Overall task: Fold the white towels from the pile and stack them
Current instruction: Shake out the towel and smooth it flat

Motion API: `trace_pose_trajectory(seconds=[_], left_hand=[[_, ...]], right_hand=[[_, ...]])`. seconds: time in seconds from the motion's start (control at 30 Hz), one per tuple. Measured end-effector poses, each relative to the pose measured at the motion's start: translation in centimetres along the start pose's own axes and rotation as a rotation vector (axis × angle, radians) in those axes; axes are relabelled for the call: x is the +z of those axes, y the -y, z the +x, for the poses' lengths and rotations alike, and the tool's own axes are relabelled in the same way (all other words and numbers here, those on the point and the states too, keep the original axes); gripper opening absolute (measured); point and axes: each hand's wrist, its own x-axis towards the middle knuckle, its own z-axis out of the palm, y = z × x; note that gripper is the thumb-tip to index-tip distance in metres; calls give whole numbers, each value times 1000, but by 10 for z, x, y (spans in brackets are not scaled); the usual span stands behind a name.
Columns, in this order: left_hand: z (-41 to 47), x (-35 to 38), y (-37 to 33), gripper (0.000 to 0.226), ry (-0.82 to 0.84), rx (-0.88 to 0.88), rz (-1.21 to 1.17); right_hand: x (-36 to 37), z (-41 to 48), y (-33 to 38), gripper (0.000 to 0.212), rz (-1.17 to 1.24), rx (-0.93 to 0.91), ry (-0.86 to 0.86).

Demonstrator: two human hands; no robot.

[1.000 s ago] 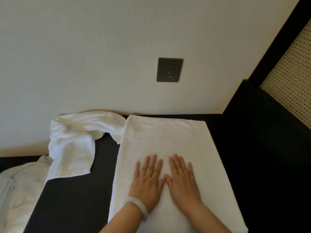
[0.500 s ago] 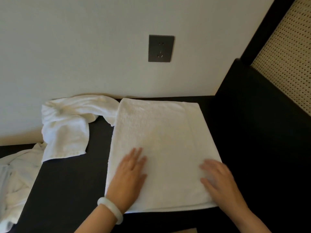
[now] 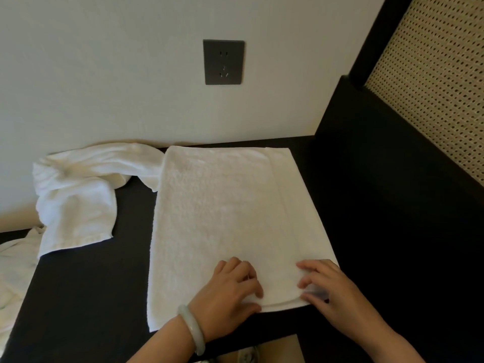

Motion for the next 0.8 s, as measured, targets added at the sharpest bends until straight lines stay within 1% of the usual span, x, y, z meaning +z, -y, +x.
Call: trace_pose_trajectory(seconds=[0.13, 0.17, 0.2, 0.3, 0.37, 0.47, 0.53, 0.63, 0.73, 0.8], left_hand=[[0, -4, -8, 16, -36, 64, 162], [1, -4, -11, 14, -43, 84, 202], [2, -5, -14, 12, -61, 89, 190], [4, -13, -19, 13, -121, 33, -51], [3, -16, -15, 19, -53, 68, -68], [-5, -17, -6, 26, 114, 107, -49], [-8, -19, -1, 27, 139, 64, -107], [-9, -25, 4, 28, 196, 3, -165], [-3, -31, 2, 33, 305, 3, -81], [0, -35, 1, 30, 386, -24, -69]], right_hand=[[-4, 2, 8, 7, -86, -38, -21], [-5, 2, 10, 7, -95, -43, -28], [-7, 2, 11, 9, -92, -44, -43], [-17, -3, 13, 10, -79, -57, -102], [-18, -9, 11, 12, -120, -83, -56], [-6, -15, 7, 11, -147, -110, 111], [-2, -13, 7, 10, -119, -62, 120], [-3, -3, 10, 16, -65, 17, 123], [0, 7, 18, 29, -105, -8, 190], [-2, 11, 19, 31, -133, 13, 244]])
